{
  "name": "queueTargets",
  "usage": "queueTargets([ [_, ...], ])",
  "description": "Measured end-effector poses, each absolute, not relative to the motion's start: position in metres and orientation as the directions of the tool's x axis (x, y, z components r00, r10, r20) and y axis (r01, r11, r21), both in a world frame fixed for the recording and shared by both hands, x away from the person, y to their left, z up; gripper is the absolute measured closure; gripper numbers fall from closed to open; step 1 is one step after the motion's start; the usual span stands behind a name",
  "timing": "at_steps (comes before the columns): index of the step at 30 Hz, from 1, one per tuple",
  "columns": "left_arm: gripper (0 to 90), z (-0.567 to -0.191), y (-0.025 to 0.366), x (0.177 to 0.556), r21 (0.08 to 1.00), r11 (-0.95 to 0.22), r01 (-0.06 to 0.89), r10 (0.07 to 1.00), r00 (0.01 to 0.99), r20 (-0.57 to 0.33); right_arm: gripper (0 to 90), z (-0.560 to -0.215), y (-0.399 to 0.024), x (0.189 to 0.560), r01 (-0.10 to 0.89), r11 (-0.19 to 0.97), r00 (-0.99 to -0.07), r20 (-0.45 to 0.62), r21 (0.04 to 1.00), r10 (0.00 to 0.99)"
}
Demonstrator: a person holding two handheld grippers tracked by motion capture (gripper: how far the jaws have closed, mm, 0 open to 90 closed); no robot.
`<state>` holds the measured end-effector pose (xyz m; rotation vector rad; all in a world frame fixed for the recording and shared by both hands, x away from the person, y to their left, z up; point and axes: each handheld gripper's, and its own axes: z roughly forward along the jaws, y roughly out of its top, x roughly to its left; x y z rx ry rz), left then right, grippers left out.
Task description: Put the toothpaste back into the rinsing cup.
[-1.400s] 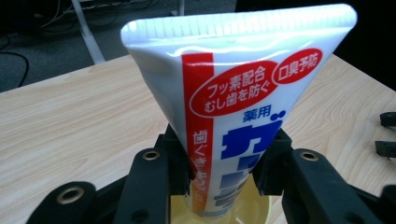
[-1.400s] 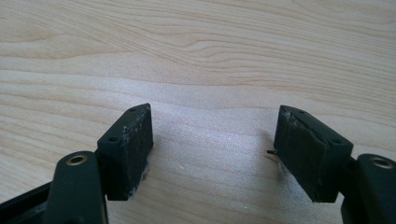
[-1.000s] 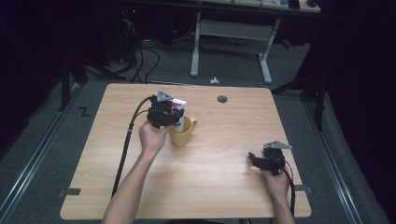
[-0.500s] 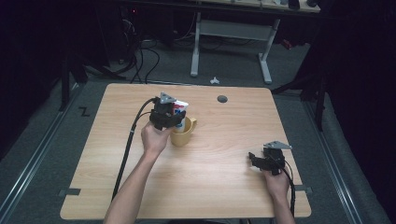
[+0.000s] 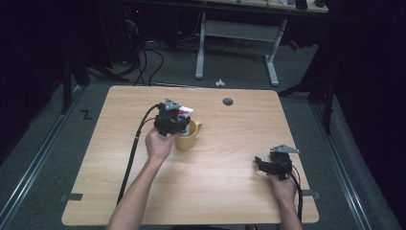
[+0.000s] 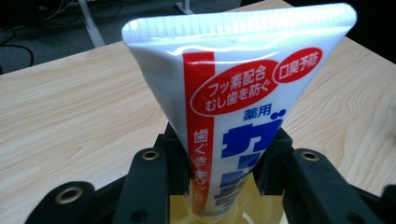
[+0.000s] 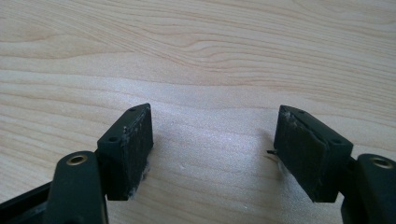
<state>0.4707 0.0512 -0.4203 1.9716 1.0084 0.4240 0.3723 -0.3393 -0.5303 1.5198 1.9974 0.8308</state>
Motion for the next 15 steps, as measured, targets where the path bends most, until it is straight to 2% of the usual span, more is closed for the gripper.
queueTargets([
  [15, 63.0, -0.4292, 0.0460, 0.4730, 0.801, -0.328, 0.501, 0.786, 0.615, -0.063, 28.3, -0.5303, -0.3393, 0.3724, 0.666, 0.194, -0.258, -0.021, 0.721, 0.966],
])
